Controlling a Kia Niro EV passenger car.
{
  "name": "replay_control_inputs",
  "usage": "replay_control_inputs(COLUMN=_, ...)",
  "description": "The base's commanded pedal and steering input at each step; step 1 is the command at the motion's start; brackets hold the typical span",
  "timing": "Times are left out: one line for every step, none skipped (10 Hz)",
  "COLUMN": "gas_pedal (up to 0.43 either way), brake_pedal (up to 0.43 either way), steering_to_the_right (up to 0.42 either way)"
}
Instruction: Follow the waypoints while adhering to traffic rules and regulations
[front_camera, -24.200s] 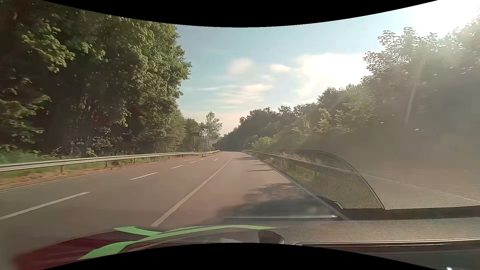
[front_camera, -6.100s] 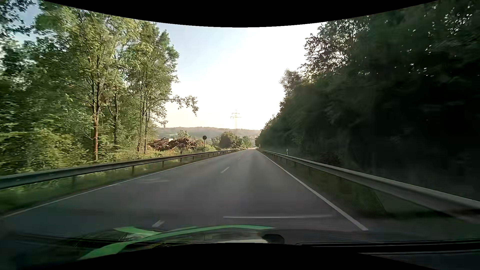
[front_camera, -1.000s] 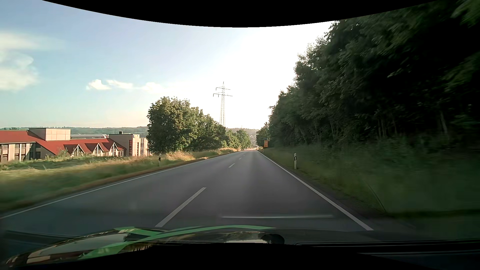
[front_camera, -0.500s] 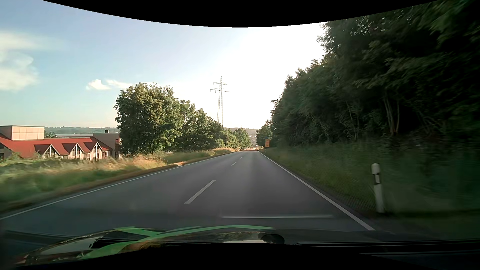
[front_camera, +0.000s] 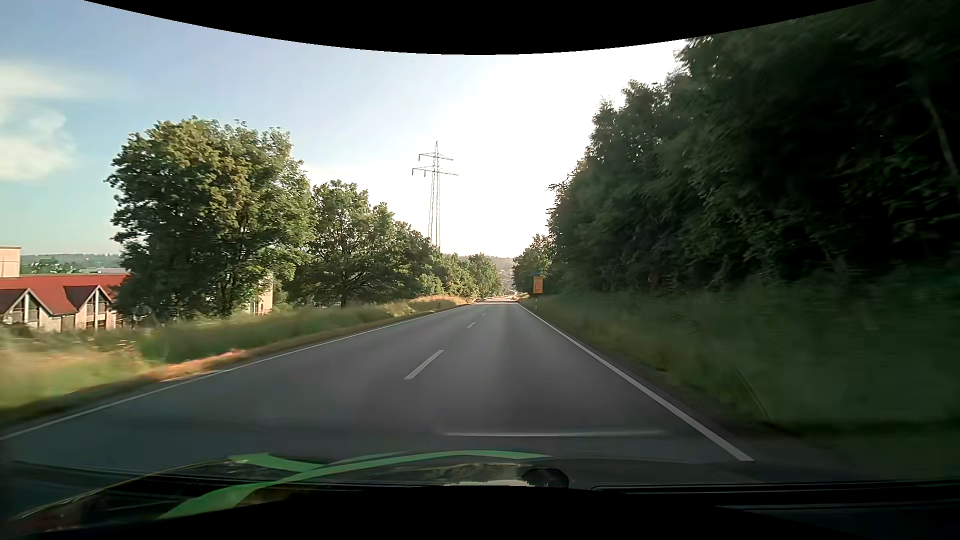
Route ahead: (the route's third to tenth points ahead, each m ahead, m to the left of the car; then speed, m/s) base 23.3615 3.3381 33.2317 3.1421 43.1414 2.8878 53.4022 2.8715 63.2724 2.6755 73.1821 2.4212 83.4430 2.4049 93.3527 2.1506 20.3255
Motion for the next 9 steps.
replay_control_inputs(gas_pedal=0.11, brake_pedal=0.0, steering_to_the_right=0.003)
replay_control_inputs(gas_pedal=0.11, brake_pedal=0.0, steering_to_the_right=0.003)
replay_control_inputs(gas_pedal=0.11, brake_pedal=0.0, steering_to_the_right=0.003)
replay_control_inputs(gas_pedal=0.11, brake_pedal=0.0, steering_to_the_right=0.003)
replay_control_inputs(gas_pedal=0.11, brake_pedal=0.0, steering_to_the_right=0.003)
replay_control_inputs(gas_pedal=0.11, brake_pedal=0.0, steering_to_the_right=0.003)
replay_control_inputs(gas_pedal=0.11, brake_pedal=0.0, steering_to_the_right=0.003)
replay_control_inputs(gas_pedal=0.118, brake_pedal=0.0, steering_to_the_right=0.002)
replay_control_inputs(gas_pedal=0.118, brake_pedal=0.0, steering_to_the_right=0.002)
